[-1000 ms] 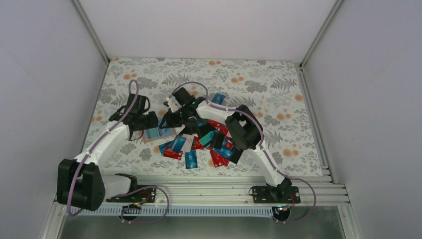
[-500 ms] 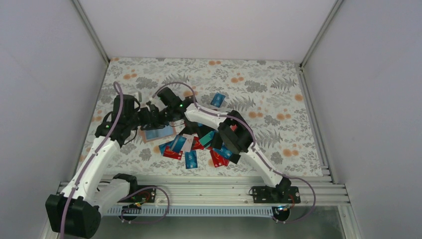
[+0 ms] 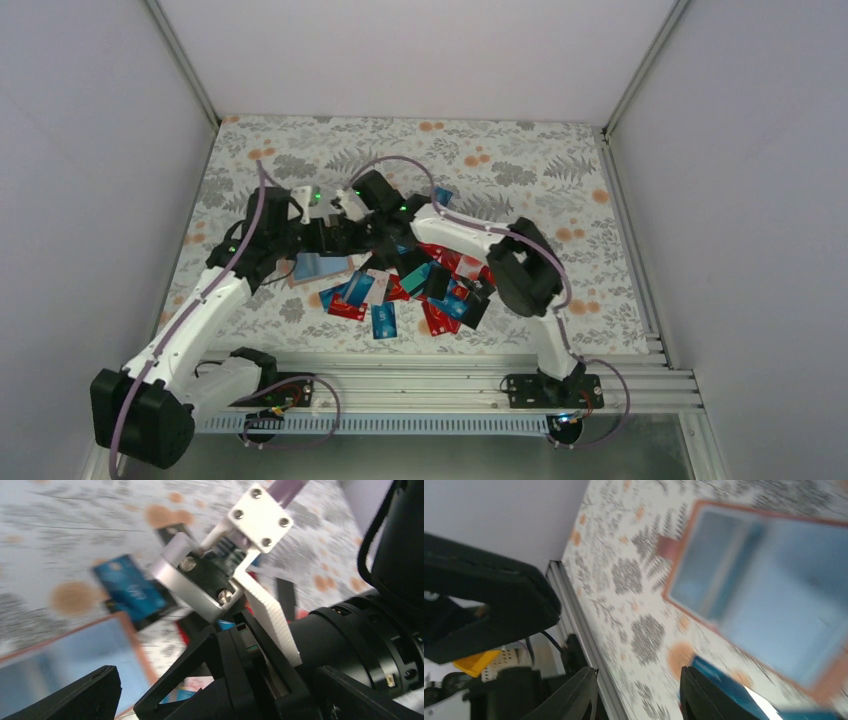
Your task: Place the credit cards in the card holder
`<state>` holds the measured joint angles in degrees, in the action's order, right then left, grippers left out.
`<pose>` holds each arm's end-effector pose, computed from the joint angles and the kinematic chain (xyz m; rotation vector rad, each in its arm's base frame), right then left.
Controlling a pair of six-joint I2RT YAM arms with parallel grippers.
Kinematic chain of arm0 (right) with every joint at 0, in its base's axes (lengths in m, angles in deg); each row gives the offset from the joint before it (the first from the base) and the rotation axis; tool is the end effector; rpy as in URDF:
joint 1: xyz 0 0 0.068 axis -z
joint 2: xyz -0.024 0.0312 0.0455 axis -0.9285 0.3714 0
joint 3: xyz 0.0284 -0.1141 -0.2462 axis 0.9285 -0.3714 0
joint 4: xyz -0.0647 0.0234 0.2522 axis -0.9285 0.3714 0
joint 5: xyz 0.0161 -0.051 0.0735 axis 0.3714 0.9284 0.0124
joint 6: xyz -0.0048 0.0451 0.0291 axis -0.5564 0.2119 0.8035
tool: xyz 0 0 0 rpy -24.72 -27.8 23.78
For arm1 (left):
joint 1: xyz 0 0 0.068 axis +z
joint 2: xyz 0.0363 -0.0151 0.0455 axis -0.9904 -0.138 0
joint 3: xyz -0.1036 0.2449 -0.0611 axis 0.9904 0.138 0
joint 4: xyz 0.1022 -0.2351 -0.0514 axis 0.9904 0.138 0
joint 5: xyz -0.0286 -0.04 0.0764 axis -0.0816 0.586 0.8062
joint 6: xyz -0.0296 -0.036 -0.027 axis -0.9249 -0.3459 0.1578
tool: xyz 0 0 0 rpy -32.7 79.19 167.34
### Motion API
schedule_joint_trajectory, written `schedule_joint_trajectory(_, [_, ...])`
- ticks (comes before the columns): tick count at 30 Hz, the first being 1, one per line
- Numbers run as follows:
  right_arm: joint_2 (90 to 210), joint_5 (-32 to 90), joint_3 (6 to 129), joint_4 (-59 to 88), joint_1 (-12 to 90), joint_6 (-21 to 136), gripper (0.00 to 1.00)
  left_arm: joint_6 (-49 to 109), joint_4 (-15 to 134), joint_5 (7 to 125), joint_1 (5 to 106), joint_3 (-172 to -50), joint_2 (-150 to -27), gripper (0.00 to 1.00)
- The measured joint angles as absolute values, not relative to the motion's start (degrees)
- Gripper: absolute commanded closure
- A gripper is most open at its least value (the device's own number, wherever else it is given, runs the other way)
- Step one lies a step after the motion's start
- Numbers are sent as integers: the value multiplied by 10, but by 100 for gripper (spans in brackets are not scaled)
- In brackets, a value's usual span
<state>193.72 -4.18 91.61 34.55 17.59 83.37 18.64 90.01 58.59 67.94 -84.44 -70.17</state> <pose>0.2920 0.3922 0.2068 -0.7996 2.5591 1.4480 0.2021 -0.0610 0.2767 -0.0168 2.3117 -0.6489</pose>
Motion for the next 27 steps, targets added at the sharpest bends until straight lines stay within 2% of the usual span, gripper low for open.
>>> schedule_joint_trajectory(8, [1731,18,621,287,232,816,55,165,778,516,540,-845,-791,9])
schedule_joint_trajectory(14, [1593,36,436,279,339,817,57,154,735,531,455,-859,-893,9])
schedule_joint_trajectory(19, [1546,40,369,253,414,811,65,142,739,539,411,-850,-987,9])
schedule_joint_trajectory(27, [1598,23,353,220,454,787,73,100,694,501,372,-837,-1052,9])
